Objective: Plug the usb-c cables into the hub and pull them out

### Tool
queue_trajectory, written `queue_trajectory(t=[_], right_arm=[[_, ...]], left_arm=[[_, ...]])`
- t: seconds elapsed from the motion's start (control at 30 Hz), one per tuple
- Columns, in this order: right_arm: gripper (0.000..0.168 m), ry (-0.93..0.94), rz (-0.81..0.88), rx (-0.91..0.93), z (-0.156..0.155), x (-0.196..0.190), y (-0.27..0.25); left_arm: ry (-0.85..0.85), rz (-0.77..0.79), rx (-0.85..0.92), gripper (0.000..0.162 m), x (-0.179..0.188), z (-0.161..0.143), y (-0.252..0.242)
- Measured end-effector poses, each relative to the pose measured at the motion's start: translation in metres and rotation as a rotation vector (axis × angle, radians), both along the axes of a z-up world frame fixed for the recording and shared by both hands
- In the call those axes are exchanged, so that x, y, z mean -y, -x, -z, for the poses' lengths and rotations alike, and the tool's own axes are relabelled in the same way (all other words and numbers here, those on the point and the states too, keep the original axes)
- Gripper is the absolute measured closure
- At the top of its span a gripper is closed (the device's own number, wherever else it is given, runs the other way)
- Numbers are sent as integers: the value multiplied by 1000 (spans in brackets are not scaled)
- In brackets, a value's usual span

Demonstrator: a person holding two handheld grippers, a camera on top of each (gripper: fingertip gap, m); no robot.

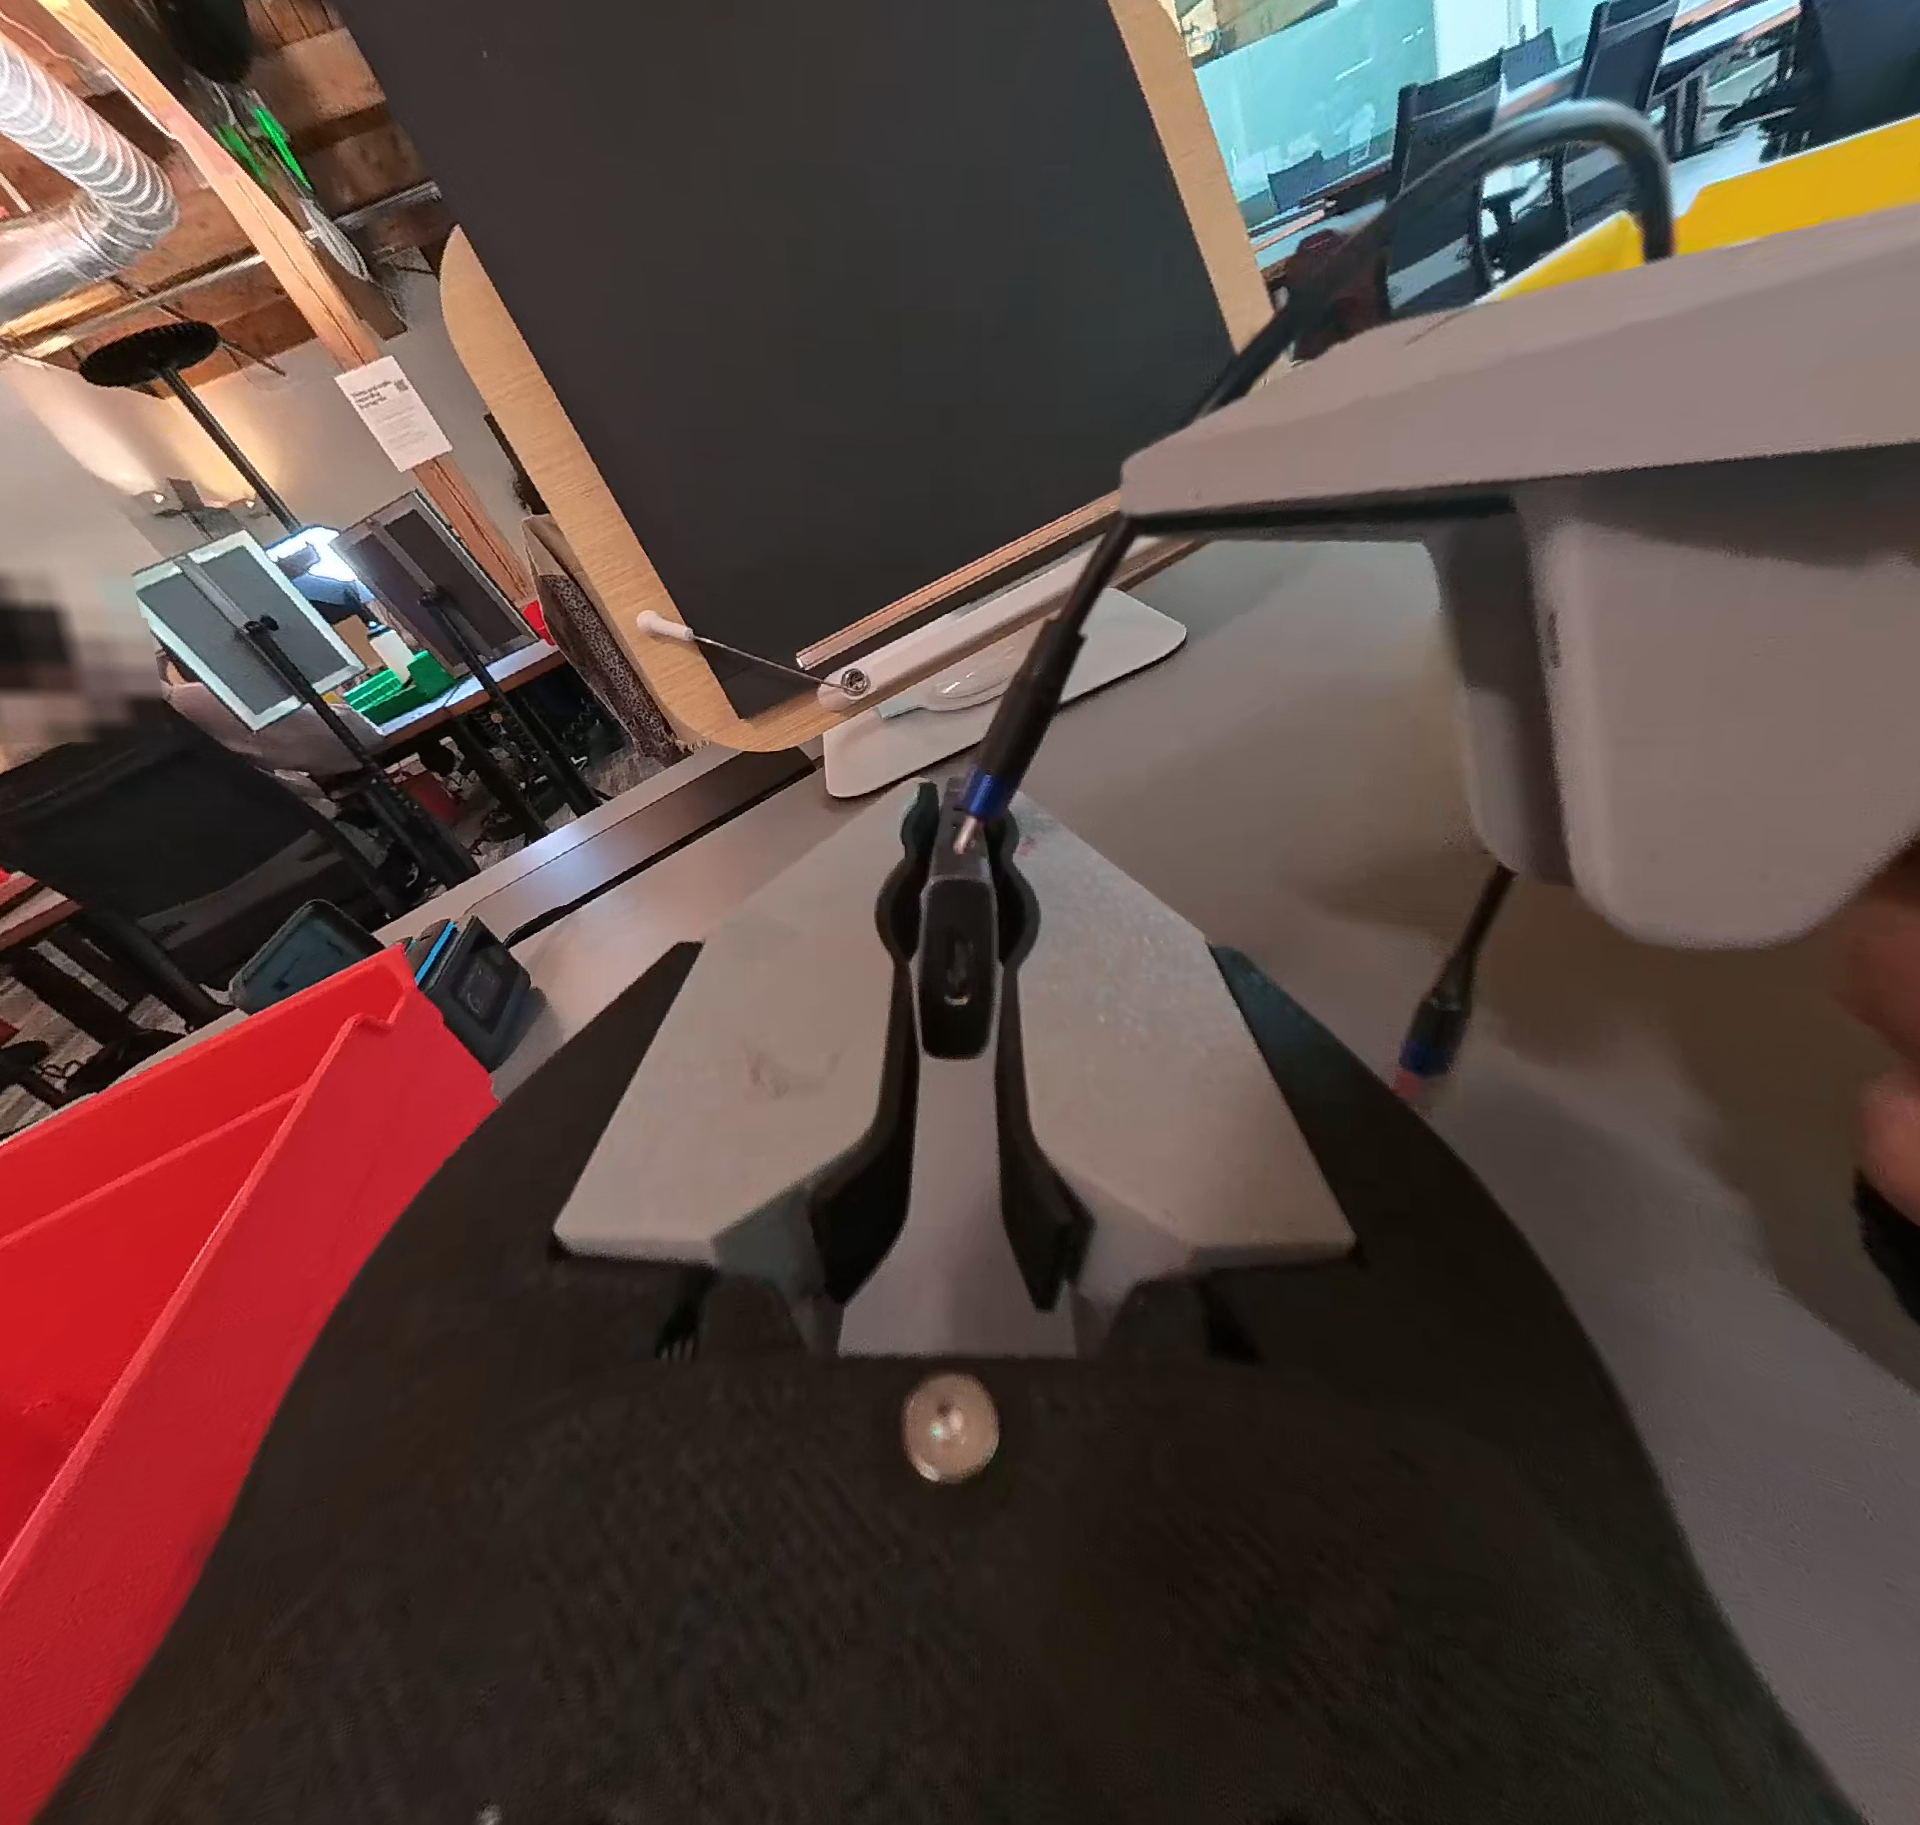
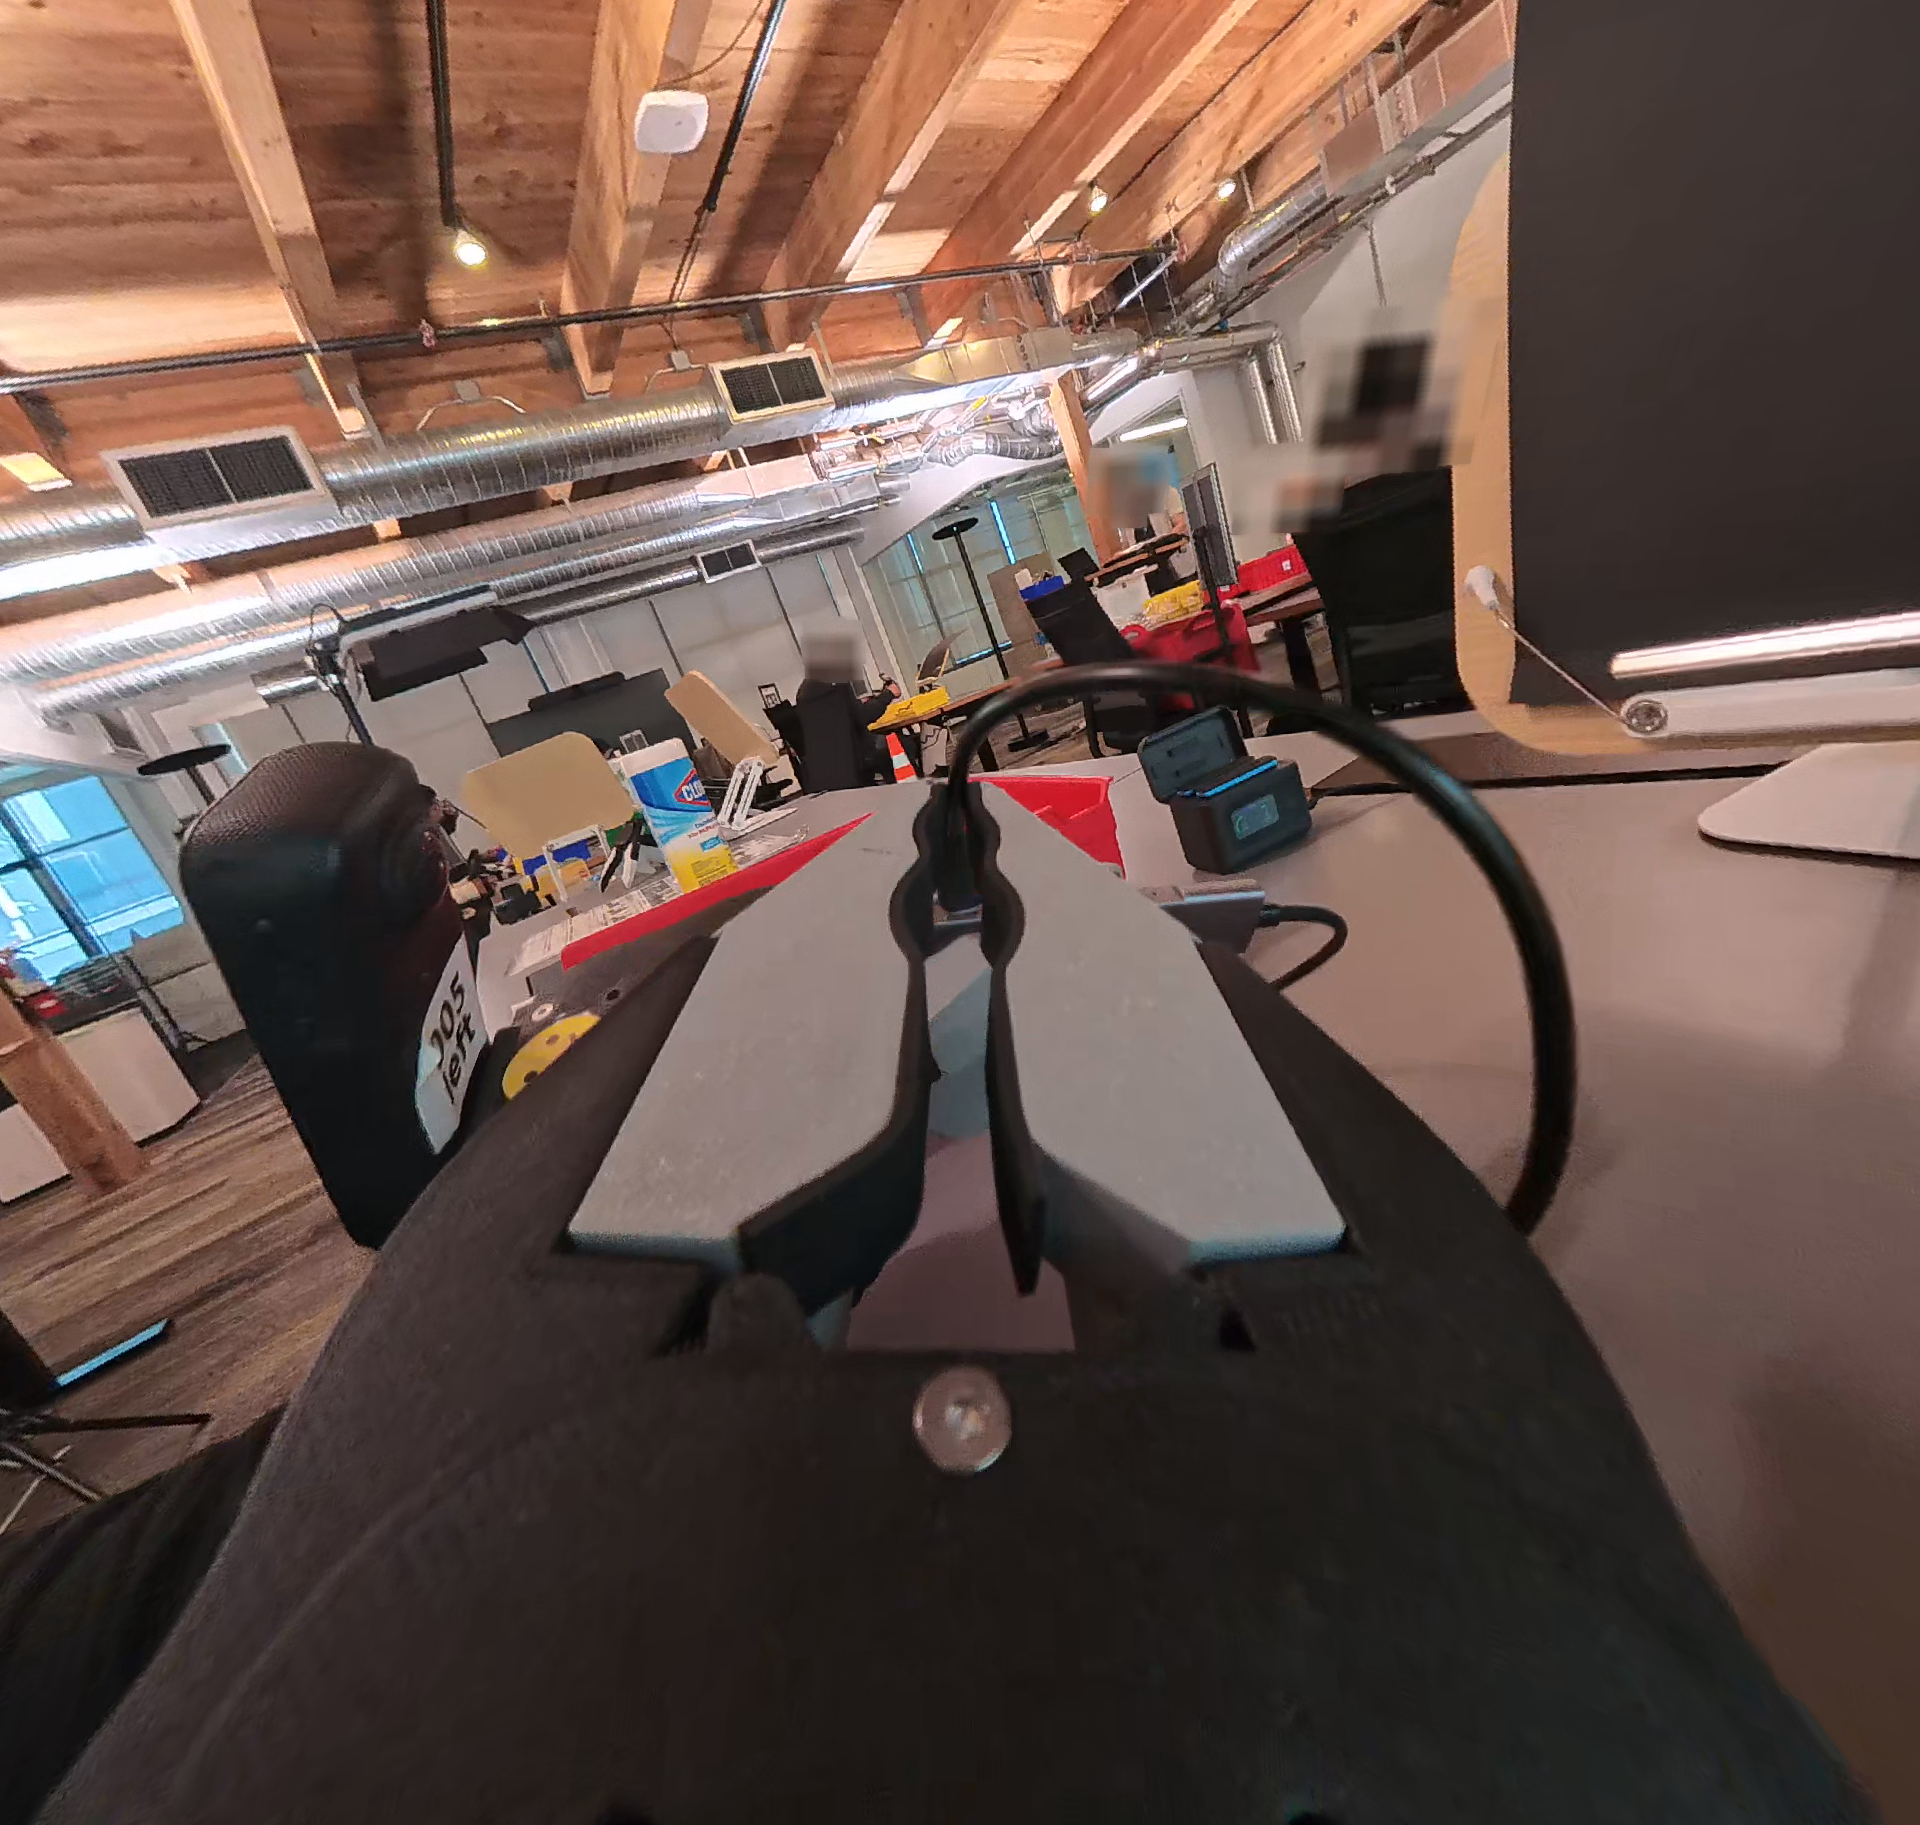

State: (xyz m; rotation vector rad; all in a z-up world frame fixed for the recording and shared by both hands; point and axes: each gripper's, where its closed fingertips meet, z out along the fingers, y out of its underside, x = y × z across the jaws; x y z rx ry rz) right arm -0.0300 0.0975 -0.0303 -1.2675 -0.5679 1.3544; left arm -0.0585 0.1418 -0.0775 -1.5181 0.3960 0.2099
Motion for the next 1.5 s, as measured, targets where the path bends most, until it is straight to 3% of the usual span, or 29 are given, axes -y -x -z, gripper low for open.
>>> queue_trajectory(t=[0.2,0.67,1.0,1.27,1.5], right_arm=[[168,18,-6,30,5,-4,-3],[168,-9,-150,228,17,-6,-12],[168,-100,-110,358,32,-4,-16],[168,-290,0,479,32,1,-16],[168,-294,-21,414,26,5,-18]], left_arm=[[-6,-13,-56,156,0,2,-1],[-6,-56,-389,155,-4,16,-16],[38,-41,-381,156,-3,23,-18],[55,-16,-381,156,0,25,-23],[19,-13,-380,156,1,19,-26]])
